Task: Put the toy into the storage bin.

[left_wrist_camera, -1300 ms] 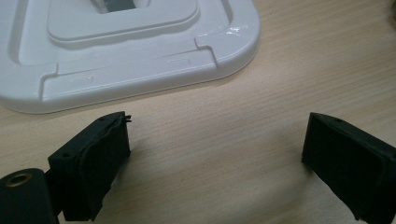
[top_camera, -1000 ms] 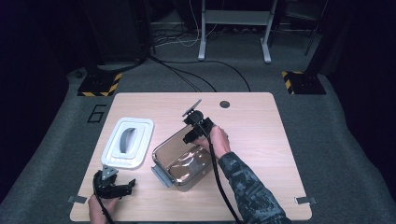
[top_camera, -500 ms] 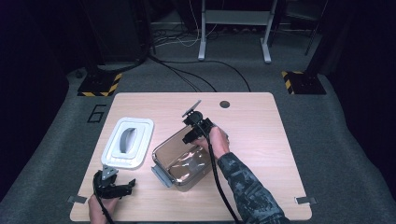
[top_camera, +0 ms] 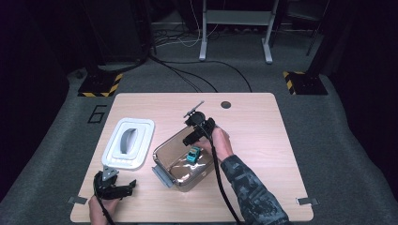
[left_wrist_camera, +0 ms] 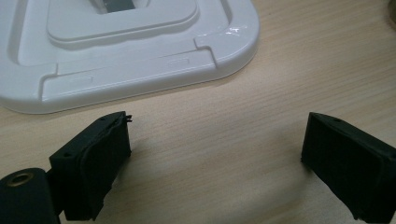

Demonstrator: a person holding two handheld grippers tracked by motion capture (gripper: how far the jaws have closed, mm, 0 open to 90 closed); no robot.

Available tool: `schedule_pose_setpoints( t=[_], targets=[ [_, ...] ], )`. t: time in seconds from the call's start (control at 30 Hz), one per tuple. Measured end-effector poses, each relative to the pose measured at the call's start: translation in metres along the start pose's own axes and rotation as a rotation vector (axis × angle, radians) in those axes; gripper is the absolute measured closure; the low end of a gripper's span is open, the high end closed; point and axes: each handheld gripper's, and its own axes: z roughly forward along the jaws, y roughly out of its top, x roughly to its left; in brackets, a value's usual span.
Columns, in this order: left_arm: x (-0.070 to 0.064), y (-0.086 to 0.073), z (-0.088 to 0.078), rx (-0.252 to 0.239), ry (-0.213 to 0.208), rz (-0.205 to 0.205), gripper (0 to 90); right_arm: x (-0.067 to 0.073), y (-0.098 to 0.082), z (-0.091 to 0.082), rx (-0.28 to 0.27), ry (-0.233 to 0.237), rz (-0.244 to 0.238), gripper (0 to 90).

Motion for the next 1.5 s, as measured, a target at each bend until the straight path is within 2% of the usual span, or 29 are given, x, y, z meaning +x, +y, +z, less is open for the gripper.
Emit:
schedule_pose_setpoints(
  t=[0.2, 0.27, 0.4, 0.43, 0.6, 0.73, 0.93, 1.2, 1.37, 1.5],
  targets=[
    [0.0, 0.0, 0.0, 0.0, 0.0, 0.0, 7.3, -0.002, -0.012, -0.026, -0.07, 0.004, -0.005, 7.9],
    [0.0, 0.0, 0.0, 0.005, -0.002, 0.001, 7.4, -0.004, -0.017, -0.037, -0.104, -0.005, -0.013, 6.6],
    [0.0, 0.0, 0.0, 0.003, -0.002, 0.001, 7.4, -0.01, -0.028, -0.054, -0.138, -0.015, -0.015, 4.3],
    [0.0, 0.0, -0.001, 0.007, -0.003, 0.002, 7.3, -0.011, -0.03, -0.057, -0.148, -0.015, 0.003, 3.8],
    [0.0, 0.0, 0.0, 0.002, 0.0, 0.001, 7.3, -0.022, -0.047, -0.075, -0.199, -0.042, 0.035, 1.9],
    [0.0, 0.0, 0.0, 0.002, -0.002, 0.0, 7.3, -0.029, -0.061, -0.084, -0.217, -0.064, 0.055, 0.8],
    [0.0, 0.0, 0.0, 0.001, -0.002, -0.005, 7.3, -0.04, -0.084, -0.093, -0.25, -0.095, 0.088, 0.2],
    [0.0, 0.0, 0.0, 0.0, -0.002, -0.006, 7.3, -0.054, -0.122, -0.099, -0.295, -0.128, 0.157, 0.5],
    [0.0, 0.0, 0.0, -0.001, -0.001, -0.007, 7.4, -0.061, -0.144, -0.101, -0.304, -0.151, 0.18, 0.2],
    [0.0, 0.0, 0.0, 0.001, -0.001, 0.003, 7.4, -0.068, -0.163, -0.094, -0.296, -0.173, 0.209, 0.1]
  ],
)
